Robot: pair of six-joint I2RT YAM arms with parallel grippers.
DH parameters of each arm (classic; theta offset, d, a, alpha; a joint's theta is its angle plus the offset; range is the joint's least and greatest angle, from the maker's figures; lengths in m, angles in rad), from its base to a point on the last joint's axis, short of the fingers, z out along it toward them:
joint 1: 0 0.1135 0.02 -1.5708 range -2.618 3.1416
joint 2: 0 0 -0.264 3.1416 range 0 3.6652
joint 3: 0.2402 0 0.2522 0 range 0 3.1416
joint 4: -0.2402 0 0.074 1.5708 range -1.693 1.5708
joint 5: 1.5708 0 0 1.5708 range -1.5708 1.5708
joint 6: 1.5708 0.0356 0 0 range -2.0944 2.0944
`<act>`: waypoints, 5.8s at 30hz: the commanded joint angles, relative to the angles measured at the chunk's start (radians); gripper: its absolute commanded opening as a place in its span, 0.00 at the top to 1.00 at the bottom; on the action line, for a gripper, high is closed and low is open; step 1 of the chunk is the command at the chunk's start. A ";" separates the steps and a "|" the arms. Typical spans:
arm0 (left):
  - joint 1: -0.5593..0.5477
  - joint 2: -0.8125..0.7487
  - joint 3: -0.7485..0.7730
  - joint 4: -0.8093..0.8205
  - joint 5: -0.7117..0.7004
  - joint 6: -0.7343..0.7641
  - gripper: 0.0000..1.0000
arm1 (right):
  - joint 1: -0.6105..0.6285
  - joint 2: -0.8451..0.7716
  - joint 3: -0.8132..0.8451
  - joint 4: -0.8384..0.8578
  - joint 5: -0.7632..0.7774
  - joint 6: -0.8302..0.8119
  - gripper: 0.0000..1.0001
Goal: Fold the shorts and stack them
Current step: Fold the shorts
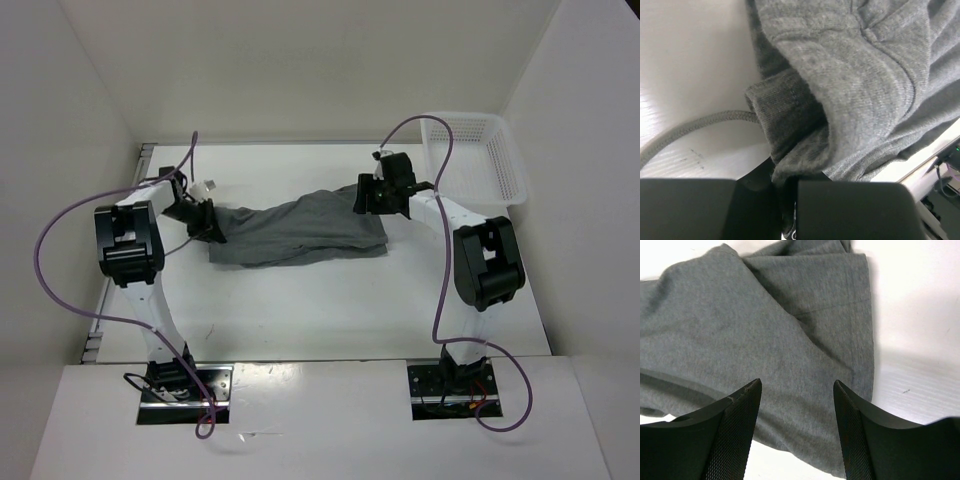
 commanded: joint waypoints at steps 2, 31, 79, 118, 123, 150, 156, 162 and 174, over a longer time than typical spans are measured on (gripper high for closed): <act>0.015 -0.004 0.127 -0.131 -0.037 0.015 1.00 | -0.006 0.012 0.095 0.047 -0.050 -0.064 0.35; -0.345 0.084 0.862 -0.387 0.038 0.015 1.00 | 0.151 0.271 0.169 0.076 0.096 0.056 0.57; -0.775 0.529 1.230 -0.278 0.029 0.015 0.18 | -0.083 -0.092 0.224 -0.281 0.244 0.061 0.50; -0.485 0.233 0.678 0.104 -0.244 0.015 0.00 | 0.123 0.040 0.210 -0.031 0.089 -0.112 0.36; -0.467 0.253 0.718 0.113 -0.170 0.015 0.00 | 0.143 0.103 0.241 -0.008 0.131 -0.172 0.36; -0.434 0.325 0.738 0.084 -0.080 0.015 0.01 | 0.175 -0.023 0.229 -0.202 0.018 -0.499 1.00; -0.434 0.325 0.758 0.075 -0.070 0.015 0.01 | 0.195 -0.101 0.148 -0.324 -0.087 -0.646 1.00; -0.444 0.335 0.778 0.066 -0.061 0.015 0.01 | 0.244 -0.114 0.033 -0.324 -0.119 -0.706 1.00; -0.482 0.353 0.787 0.037 -0.040 0.015 0.00 | 0.283 -0.150 -0.044 -0.302 -0.125 -0.676 0.27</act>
